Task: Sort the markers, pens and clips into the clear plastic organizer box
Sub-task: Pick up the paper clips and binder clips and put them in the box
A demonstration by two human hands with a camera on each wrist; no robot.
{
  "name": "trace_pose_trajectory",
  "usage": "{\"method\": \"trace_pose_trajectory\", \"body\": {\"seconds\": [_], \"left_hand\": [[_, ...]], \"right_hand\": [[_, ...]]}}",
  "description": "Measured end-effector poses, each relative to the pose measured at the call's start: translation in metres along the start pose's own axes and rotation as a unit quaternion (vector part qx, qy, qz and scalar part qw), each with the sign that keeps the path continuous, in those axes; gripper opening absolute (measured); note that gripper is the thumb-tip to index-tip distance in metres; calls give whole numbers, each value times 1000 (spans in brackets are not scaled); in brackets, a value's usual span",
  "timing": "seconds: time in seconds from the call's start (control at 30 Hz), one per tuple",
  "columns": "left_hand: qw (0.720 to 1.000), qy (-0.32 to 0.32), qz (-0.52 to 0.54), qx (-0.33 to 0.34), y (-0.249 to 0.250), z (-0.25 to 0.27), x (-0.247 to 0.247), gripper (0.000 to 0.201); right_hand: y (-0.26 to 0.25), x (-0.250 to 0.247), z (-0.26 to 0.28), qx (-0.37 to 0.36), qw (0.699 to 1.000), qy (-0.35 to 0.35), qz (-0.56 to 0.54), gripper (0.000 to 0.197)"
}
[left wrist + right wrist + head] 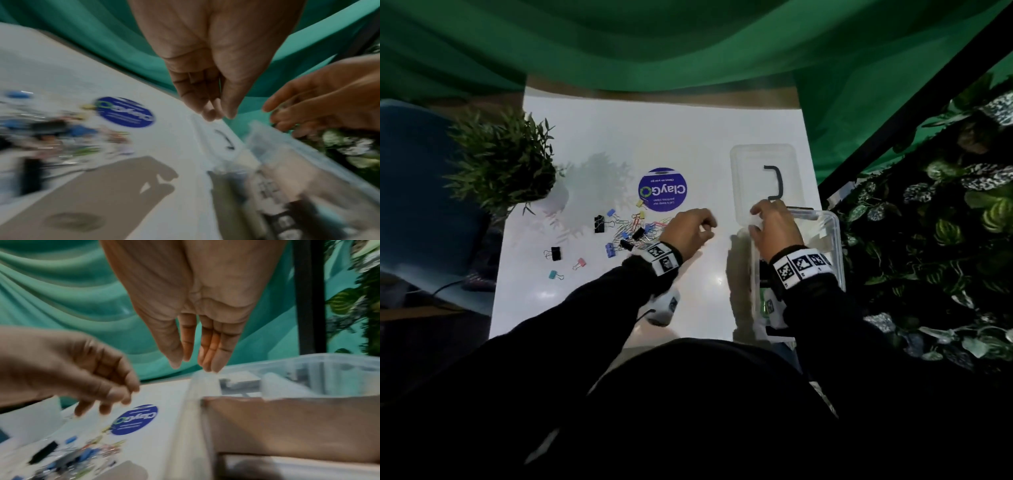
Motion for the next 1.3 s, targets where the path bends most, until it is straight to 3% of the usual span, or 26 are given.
{"method": "trace_pose_trajectory", "body": {"seconds": [0.1, 0.2, 0.3, 0.4, 0.5, 0.6, 0.77, 0.97, 1.13, 1.3], "left_hand": [[996, -1, -47, -79, -86, 43, -26, 11], [983, -44, -130, -120, -154, 87, -39, 15], [967, -80, -200, -138, -196, 115, -42, 27], [969, -78, -199, -125, -206, 123, -40, 29], [972, -112, -177, -108, -202, 124, -27, 33], [974, -137, -154, -100, -199, 127, -13, 41], [979, -118, -151, -72, -191, 124, -4, 24], [977, -129, -159, -56, -183, 116, -4, 15], [973, -149, -166, -55, -183, 110, -2, 13], [967, -167, -189, -32, -176, 108, 5, 7]], "right_hand": [[-44, 39, 10, -53, 995, -87, -8, 22], [-85, 98, 30, -101, 977, -183, 39, 20], [-97, 159, 50, -109, 951, -272, 100, 26], [-93, 202, 66, -132, 924, -321, 161, 45], [-92, 228, 75, -202, 901, -322, 208, 54], [-94, 240, 69, -217, 910, -296, 192, 30], [-91, 239, 53, -150, 942, -268, 136, 16], [-78, 223, 36, -28, 977, -202, 61, 38], [-88, 231, 35, -85, 968, -211, 102, 17], [-88, 232, 38, -102, 952, -243, 159, 21]]}}
Point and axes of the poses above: each hand's wrist, its own z-axis away from the middle knuckle, its own x-axis out of the palm, y = z × x, the point moved 8 cm from there along -z, towards the middle knuckle, and after that the axes turned 3 degrees about x, right-handed, at the moved point
